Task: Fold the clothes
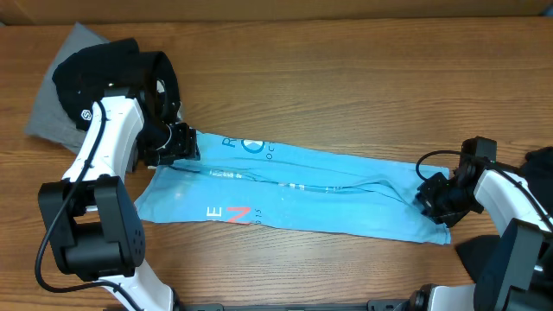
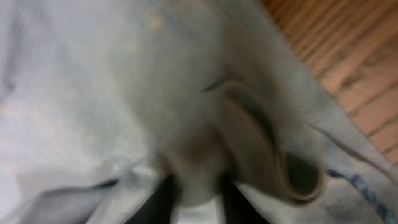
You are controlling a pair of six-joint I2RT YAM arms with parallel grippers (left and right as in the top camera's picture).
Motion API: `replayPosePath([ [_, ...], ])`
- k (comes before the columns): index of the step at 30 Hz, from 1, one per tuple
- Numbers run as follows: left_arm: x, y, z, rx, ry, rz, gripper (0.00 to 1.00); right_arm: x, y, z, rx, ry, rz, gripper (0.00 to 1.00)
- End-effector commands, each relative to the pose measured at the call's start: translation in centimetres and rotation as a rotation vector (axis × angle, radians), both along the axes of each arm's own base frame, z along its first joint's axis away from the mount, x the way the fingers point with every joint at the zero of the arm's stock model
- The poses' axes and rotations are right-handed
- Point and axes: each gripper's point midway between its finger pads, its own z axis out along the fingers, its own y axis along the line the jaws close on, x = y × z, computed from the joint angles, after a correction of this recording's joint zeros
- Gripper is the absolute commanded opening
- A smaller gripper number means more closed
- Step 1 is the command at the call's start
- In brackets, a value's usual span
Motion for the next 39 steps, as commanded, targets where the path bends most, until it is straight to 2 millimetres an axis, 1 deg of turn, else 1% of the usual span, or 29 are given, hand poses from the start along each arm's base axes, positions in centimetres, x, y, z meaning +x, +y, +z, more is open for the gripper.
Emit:
replayPosePath([
  [1,-0.2,-0.2,0.0,-0.012,0.004,0.003,0.68,0.6,-0.3,0.3,-0.011,-0.022,0.012,0.05],
  [4,-0.2,-0.2,0.0,-0.013,0.003,-0.001,0.68,1.3,-0.8,1.4,-0.022,-0.038,0.054,0.04],
  [6,-0.2,-0.2,0.0,-0.012,0.002,-0.001,0.68,1.3,-1.2,2.3,-0.041,-0.025,0.068,0.04],
  [9,-0.1,-0.2,0.0,-0.012,0.000,-0.001,0.68,0.7,-2.2,3.4,-0.092,0.019,0.068,0.04],
  [11,-0.1,-0.2,0.0,-0.012,-0.001,-0.001,0.68,0.2,-2.8,3.8,-0.126,0.042,0.068,0.04],
  [14,0.0,-0.2,0.0,-0.012,-0.004,-0.001,0.68,-0.4,-3.5,3.9,-0.172,0.074,0.067,0.04],
  [15,0.0,-0.2,0.0,-0.011,-0.006,-0.001,0.68,-0.8,-3.8,3.9,-0.190,0.092,0.060,0.07],
  [16,0.0,-0.2,0.0,-0.012,-0.007,-0.001,0.68,-1.1,-4.1,3.9,-0.205,0.107,0.052,0.24],
  [17,0.0,-0.2,0.0,-0.012,-0.008,-0.001,0.68,-1.2,-4.3,3.9,-0.216,0.115,0.044,0.53],
  [18,0.0,-0.2,0.0,-0.012,-0.008,-0.001,0.68,-1.3,-4.4,3.9,-0.224,0.121,0.038,0.66],
  [20,0.0,-0.2,0.0,-0.012,-0.008,-0.001,0.68,-1.1,-4.4,3.9,-0.225,0.111,0.036,0.66],
  [21,0.0,-0.2,0.0,-0.012,-0.008,-0.001,0.68,-0.8,-4.3,3.9,-0.217,0.100,0.036,0.64],
  [23,0.0,-0.2,0.0,-0.012,-0.007,-0.001,0.69,-0.1,-3.8,3.9,-0.183,0.065,0.035,0.61],
  [25,0.0,-0.2,0.0,-0.012,-0.007,-0.001,0.69,0.7,-3.2,3.9,-0.149,0.026,0.034,0.60],
  [27,-0.1,-0.3,0.0,-0.014,-0.005,-0.008,0.69,1.7,-2.5,4.0,-0.104,-0.025,0.069,0.59],
  [31,-0.5,-0.5,-0.2,-0.029,0.003,-0.045,0.68,2.5,-1.8,4.1,-0.062,-0.069,0.084,0.59],
  [34,-0.8,-0.5,-1.2,-0.029,0.001,-0.045,0.69,3.4,-0.8,4.5,-0.009,-0.125,0.118,0.58],
  [37,-0.3,-0.5,-2.8,-0.026,-0.039,-0.044,0.69,4.3,0.1,5.3,0.039,-0.190,0.150,0.56],
  [39,0.2,-0.8,-3.9,-0.042,-0.076,-0.044,0.66,4.7,0.6,6.0,0.060,-0.229,0.154,0.56],
])
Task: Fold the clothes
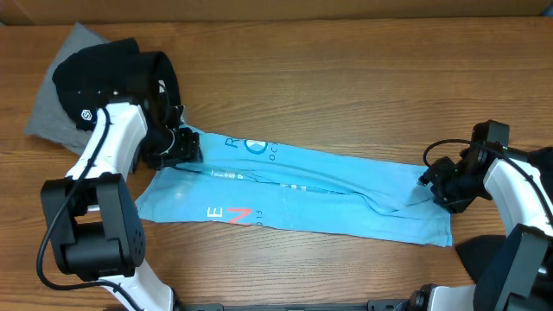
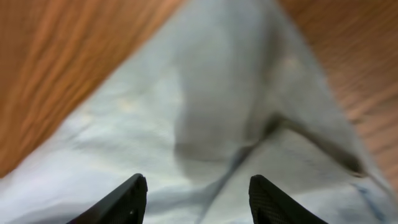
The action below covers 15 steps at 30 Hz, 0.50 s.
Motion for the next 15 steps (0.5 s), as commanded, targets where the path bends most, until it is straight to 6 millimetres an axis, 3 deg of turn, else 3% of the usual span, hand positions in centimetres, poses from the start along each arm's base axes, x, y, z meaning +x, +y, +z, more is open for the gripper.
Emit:
replayPosePath([
  [1,-0.4,-0.7,-1.5,-0.039,-0.022,-0.019,0.65,1.8,1.2,2.8,0.067,-0.137,0.045,0.56],
  [8,0.5,-0.7,-3.2,-0.040,-0.081,0.031,0.57,2.1,1.9,4.8,0.076,-0.222,0.112,0.56],
  [10,0.8,-0.7,-3.1,-0.040,-0.090,0.037,0.45,2.1,1.9,4.9,0.072,-0.225,0.113,0.57],
  [13,0.7,-0.7,-3.1,-0.043,-0.088,0.037,0.10,2.0,1.4,4.7,0.046,-0.214,0.099,0.57],
  [15,0.4,-0.8,-3.2,-0.044,-0.074,0.037,0.04,1.9,0.5,4.4,0.003,-0.194,0.062,0.57],
])
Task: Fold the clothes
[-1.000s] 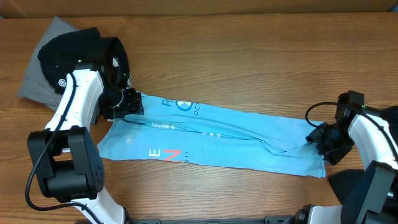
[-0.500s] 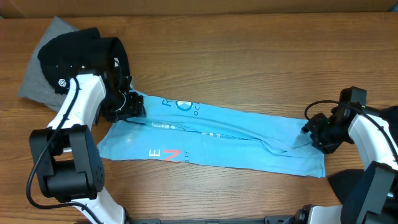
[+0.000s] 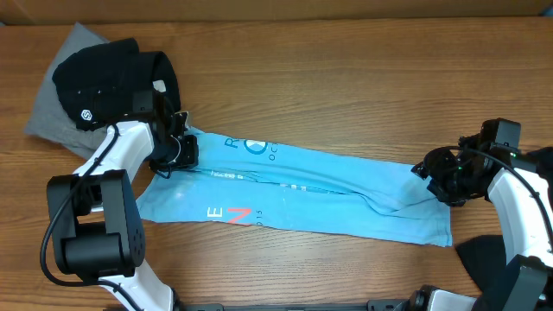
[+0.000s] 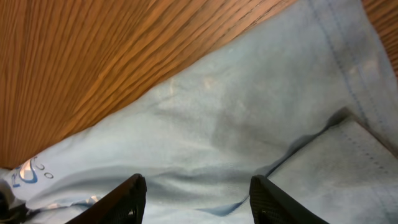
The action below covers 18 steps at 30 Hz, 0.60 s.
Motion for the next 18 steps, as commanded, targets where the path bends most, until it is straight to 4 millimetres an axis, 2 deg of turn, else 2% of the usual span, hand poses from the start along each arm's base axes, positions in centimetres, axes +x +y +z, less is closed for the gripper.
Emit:
replayPosePath([
  [1,-0.6,-0.3,0.0,-0.017,0.022,0.007,0.04,0.6,-1.7,0.8,-0.077,-0.021,-0.049,0.58],
  [6,-0.9,0.5,0.9,-0.009,0.058,0.025,0.05,0.5,-2.7,0.8,-0.093,-0.015,-0.081,0.60],
  [15,2.1,0.3,4.9,-0.037,-0.016,0.023,0.04,0.3,-2.6,0.7,-0.092,-0.008,-0.080,0.60],
  [18,2.1,0.3,5.5,-0.036,-0.006,0.022,0.04,0.3,-2.6,0.7,-0.092,-0.008,-0.079,0.60],
])
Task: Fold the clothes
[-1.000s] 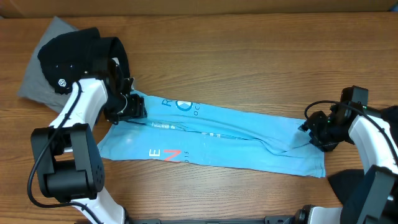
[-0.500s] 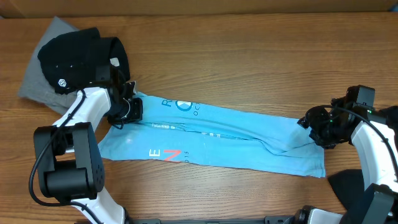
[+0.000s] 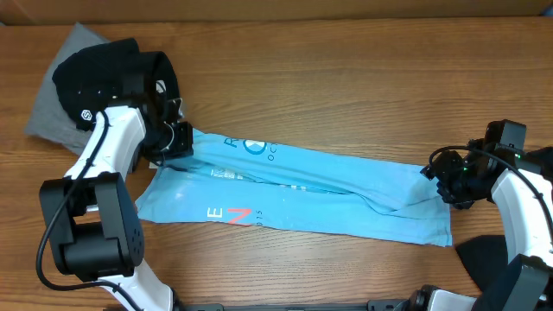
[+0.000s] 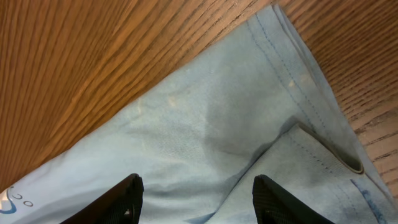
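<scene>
A light blue shirt (image 3: 294, 194), folded into a long strip, lies across the middle of the table with its print at the left. My left gripper (image 3: 177, 138) sits at the strip's upper left corner; the overhead view does not show how its jaws stand. My right gripper (image 3: 445, 177) hovers over the strip's right end. In the right wrist view its fingers (image 4: 127, 196) are wide apart above the blue shirt (image 4: 186, 124), holding nothing, and a folded flap with a stitched hem (image 4: 311, 155) lies just right of them.
A grey cloth (image 3: 56, 95) with a black garment (image 3: 95, 65) on it lies at the far left behind my left arm. More dark clothing lies at the right edge (image 3: 540, 160) and the front right corner (image 3: 484, 255). The wooden table (image 3: 346, 78) shows beyond the shirt.
My right gripper has shifted a little to the right over the shirt's end, still open. The left gripper now sits slightly farther back at the left corner. The shirt lies the same.
At first my right gripper was shut on the shirt's right end near the front edge. A moment later it was open and above the cloth, the flap lying on the strip. It has stayed open over that end, and the left gripper has kept to the left corner.
</scene>
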You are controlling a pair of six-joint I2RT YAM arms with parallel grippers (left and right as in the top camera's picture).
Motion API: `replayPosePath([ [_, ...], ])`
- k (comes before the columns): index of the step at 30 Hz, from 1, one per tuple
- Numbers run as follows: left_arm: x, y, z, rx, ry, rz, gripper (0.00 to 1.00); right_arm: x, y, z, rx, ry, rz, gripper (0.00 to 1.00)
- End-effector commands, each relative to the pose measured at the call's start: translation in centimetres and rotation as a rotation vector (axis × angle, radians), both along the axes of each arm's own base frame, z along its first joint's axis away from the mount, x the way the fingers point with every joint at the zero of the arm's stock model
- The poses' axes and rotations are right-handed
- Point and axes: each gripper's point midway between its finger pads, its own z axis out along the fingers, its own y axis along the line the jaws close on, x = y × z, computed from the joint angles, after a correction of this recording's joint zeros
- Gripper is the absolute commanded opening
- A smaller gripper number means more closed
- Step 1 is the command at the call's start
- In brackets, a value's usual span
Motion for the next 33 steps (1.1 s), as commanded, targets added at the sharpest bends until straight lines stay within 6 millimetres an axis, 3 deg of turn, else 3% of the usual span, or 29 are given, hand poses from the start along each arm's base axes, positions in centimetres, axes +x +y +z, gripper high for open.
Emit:
replayPosePath([
  [1,0.3,0.0,1.4,-0.014,-0.002,0.009,0.04,0.7,-0.6,1.2,-0.024,-0.038,-0.010,0.60],
  [7,-2.9,2.1,0.5,0.117,0.134,0.012,0.06,0.6,-0.7,1.1,-0.028,-0.034,-0.013,0.60],
  [12,-4.8,2.2,-0.4,0.129,0.204,0.013,0.14,0.5,-2.3,0.9,-0.089,-0.018,-0.064,0.65],
  [13,-5.0,2.2,-0.5,0.128,0.210,0.021,0.21,0.4,-2.6,0.9,-0.092,-0.014,-0.082,0.68],
  [15,-5.0,2.1,-0.6,0.128,0.210,0.023,0.50,0.4,-3.2,0.8,-0.096,-0.018,-0.103,0.73],
  [17,-4.9,2.2,-0.6,0.128,0.206,0.023,0.65,0.4,-4.0,0.7,-0.101,-0.018,-0.126,0.78],
  [18,-4.8,2.2,-0.6,0.128,0.203,0.023,0.68,0.2,-4.6,0.5,-0.104,-0.013,-0.141,0.80],
  [19,-4.7,2.2,-0.6,0.129,0.199,0.023,0.68,0.1,-4.9,0.4,-0.104,-0.008,-0.149,0.81],
  [23,-4.1,1.8,-0.6,0.108,0.169,0.012,0.50,-1.2,-6.3,-1.2,-0.078,0.055,-0.188,0.82],
  [26,-3.7,2.0,-0.6,0.118,0.147,-0.013,0.30,-2.2,-5.9,-2.5,-0.030,0.118,-0.158,0.82],
  [29,-3.2,2.1,-0.7,0.125,0.127,-0.013,0.23,-3.1,-5.2,-3.9,0.005,0.179,-0.116,0.85],
  [33,-2.7,2.5,-0.7,0.146,0.107,-0.010,0.24,-4.1,-4.6,-5.1,0.043,0.243,-0.082,0.89],
])
